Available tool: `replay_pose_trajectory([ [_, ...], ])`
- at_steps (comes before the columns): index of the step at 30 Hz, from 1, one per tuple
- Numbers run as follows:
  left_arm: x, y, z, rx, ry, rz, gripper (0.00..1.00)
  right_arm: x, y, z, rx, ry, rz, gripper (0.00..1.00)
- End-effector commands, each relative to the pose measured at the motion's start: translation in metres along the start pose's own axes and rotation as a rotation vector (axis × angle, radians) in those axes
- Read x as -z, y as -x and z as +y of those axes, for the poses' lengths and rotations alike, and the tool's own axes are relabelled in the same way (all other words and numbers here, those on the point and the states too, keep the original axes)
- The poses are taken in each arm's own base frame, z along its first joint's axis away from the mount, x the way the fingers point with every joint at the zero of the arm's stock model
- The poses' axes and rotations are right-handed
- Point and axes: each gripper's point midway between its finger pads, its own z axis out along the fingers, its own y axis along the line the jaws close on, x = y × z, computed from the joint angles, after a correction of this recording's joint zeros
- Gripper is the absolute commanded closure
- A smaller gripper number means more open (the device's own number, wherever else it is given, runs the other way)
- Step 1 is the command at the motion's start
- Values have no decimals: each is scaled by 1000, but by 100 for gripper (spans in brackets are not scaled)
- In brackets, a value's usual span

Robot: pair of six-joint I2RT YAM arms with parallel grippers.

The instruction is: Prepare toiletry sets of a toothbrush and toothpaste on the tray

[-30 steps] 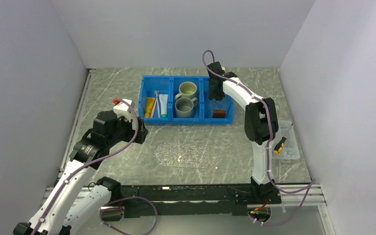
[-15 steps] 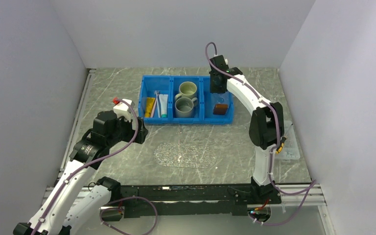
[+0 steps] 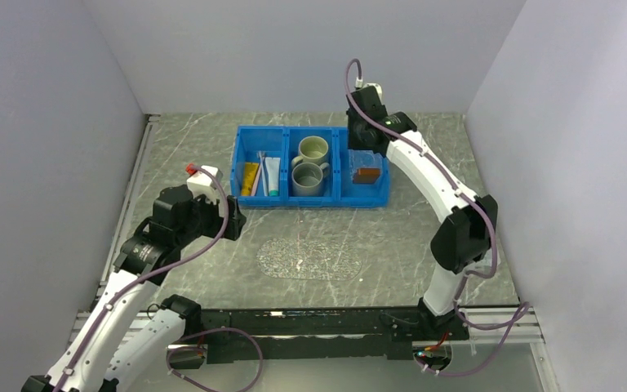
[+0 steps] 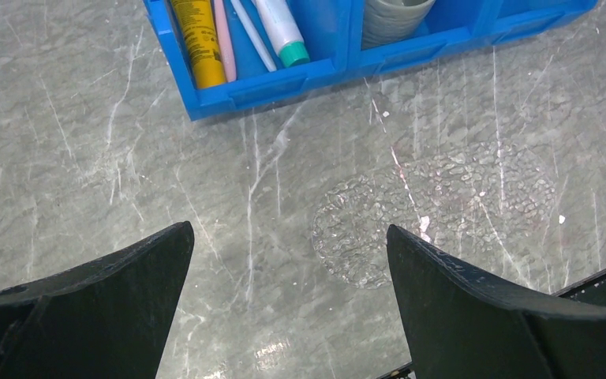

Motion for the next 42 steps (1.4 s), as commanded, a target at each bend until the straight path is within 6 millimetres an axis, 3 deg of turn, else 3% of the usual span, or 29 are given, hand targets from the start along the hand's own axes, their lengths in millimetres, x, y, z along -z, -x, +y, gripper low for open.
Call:
replay_pose_trajectory([
  [1, 3, 9, 2, -9, 8, -42, 1, 42, 10, 0, -15, -7, -84, 100],
  [9, 8, 11, 3, -3, 17, -65, 1, 88, -22, 25, 4, 24, -95, 100],
  [20, 13, 13, 6, 20, 39, -88, 1, 121, -83, 61, -57, 85, -37, 100],
  [31, 16, 14, 15, 35, 93, -97, 1, 128, -144, 104, -101, 61, 39, 100],
  [42, 17, 14, 16, 36, 100, -99, 0, 111, -204, 137, -41, -36, 125, 100],
])
